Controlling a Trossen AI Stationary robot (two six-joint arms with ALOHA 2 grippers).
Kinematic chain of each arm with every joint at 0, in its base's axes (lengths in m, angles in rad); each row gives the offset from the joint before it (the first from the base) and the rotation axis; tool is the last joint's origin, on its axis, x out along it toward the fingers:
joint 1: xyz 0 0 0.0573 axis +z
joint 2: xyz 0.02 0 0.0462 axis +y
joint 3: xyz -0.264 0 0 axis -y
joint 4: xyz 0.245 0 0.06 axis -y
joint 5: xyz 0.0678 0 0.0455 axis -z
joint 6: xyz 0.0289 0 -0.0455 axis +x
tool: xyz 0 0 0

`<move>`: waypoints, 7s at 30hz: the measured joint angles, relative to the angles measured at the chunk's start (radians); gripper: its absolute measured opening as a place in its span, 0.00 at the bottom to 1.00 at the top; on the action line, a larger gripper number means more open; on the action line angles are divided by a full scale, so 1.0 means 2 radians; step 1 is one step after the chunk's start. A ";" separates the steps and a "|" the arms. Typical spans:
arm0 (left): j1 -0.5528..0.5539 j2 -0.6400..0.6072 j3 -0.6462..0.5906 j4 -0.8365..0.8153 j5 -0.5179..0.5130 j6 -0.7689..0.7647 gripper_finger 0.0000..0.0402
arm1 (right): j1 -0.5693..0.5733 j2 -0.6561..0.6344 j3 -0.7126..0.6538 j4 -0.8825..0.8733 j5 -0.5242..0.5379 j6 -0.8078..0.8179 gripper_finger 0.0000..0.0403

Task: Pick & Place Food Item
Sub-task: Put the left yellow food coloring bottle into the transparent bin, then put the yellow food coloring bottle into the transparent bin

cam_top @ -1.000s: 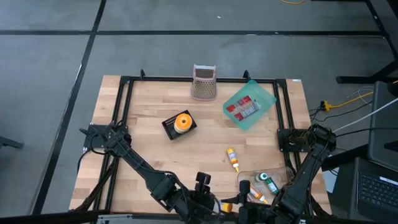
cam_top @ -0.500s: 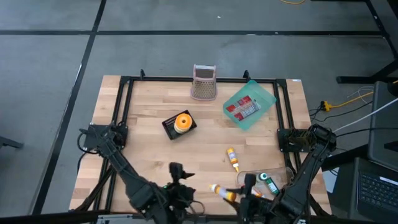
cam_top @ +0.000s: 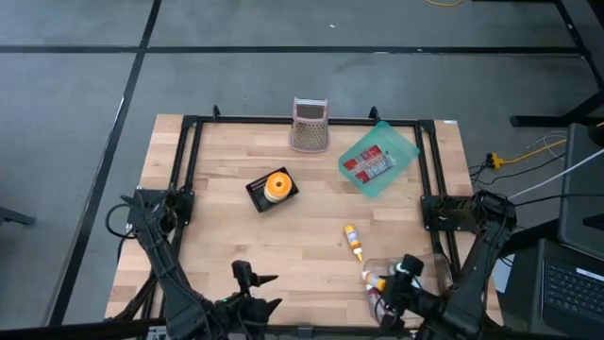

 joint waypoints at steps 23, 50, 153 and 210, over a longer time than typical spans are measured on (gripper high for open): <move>0.020 0.003 0.000 0.019 0.018 0.000 0.63 | 0.070 0.000 0.003 -0.071 -0.104 0.164 0.34; 0.175 0.073 -0.001 0.120 0.129 0.260 0.63 | 0.079 0.001 -0.054 0.048 0.099 0.196 0.57; 0.418 0.172 0.018 0.291 0.462 0.728 0.28 | 0.032 0.025 -0.054 0.318 0.316 -0.094 0.55; 0.274 0.162 0.016 0.546 0.526 0.629 0.27 | 0.119 -0.236 -0.483 1.151 -0.237 -0.742 0.55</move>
